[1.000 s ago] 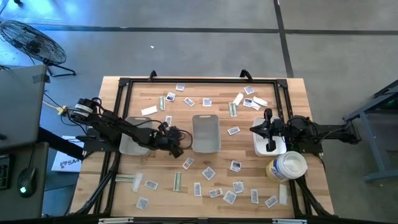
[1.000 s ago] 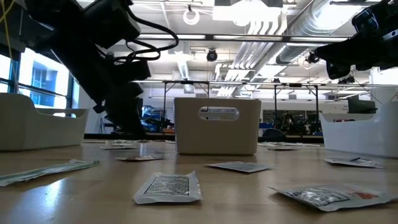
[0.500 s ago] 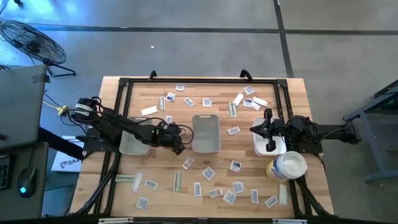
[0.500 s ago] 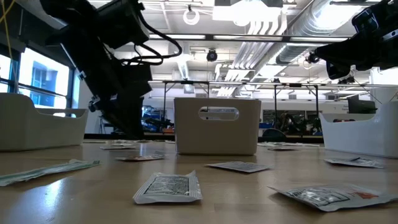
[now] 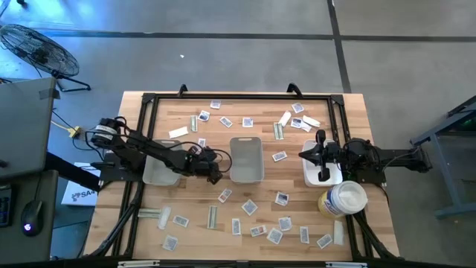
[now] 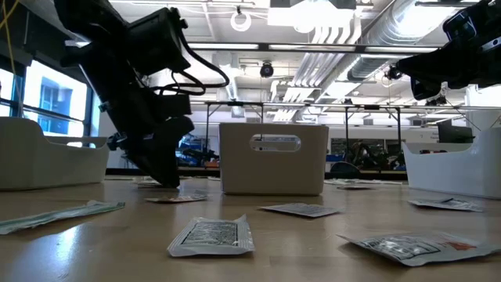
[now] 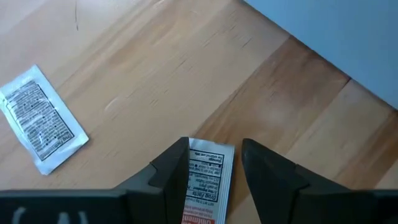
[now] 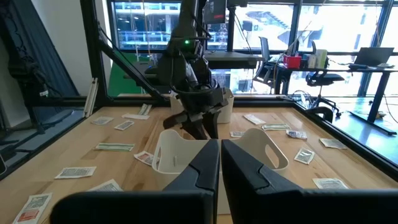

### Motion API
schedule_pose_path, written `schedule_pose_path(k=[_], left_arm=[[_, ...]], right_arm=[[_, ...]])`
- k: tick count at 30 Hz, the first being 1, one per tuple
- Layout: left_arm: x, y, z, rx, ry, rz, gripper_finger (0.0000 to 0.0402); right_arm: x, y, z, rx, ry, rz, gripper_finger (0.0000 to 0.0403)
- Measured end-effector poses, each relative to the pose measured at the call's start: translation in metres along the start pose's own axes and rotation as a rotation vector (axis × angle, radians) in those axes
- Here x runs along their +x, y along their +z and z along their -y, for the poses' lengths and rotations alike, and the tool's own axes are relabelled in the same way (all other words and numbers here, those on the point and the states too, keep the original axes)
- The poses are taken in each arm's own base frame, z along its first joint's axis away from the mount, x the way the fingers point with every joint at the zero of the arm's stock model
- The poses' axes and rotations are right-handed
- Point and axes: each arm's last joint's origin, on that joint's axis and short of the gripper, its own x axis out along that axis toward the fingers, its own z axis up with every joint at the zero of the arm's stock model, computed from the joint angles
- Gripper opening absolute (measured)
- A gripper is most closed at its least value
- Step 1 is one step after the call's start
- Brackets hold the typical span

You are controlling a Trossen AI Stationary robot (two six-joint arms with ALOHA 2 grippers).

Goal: Pick & Place First Aid Supplies
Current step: Put the ointment pack into the right gray bin

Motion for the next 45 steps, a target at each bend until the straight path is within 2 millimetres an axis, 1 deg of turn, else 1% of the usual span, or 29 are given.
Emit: schedule_pose_path(k=[7, 10, 21, 28, 35, 39, 42, 45], left_arm=[[0.001, -0.002, 0.0, -0.001, 0.0, -0.013, 0.0147], [0.002, -0.002, 0.0, -0.001, -0.002, -0.018, 0.0138], [0.002, -0.002, 0.0, -0.002, -0.001, -0.017, 0.0043], [0.003, -0.002, -0.001, 0.003, 0.011, -0.011, 0.0005], [0.002, -0.002, -0.001, 0.037, 0.017, 0.004, 0.0001], [-0.002, 0.001, -0.002, 0.058, 0.003, 0.012, 0.0001], [-0.011, 0.003, -0.002, 0.082, -0.021, 0.023, 0.0001], [-0.026, 0.008, 0.001, 0.108, -0.062, 0.079, 0.0001]], right_arm=[[0.0, 0.0, 0.0, 0.0, 0.0, 0.0, 0.0012], [0.0, 0.0, 0.0, 0.0, 0.0, 0.0, 0.0012], [0.0, 0.0, 0.0, 0.0, 0.0, 0.0, 0.0012], [0.0, 0.0, 0.0, 0.0, 0.0, 0.0, 0.0012], [0.0, 0.0, 0.0, 0.0, 0.0, 0.0, 0.0012], [0.0, 0.0, 0.0, 0.0, 0.0, 0.0, 0.0012], [0.0, 0.0, 0.0, 0.0, 0.0, 0.0, 0.0012], [0.0, 0.0, 0.0, 0.0, 0.0, 0.0, 0.0012]])
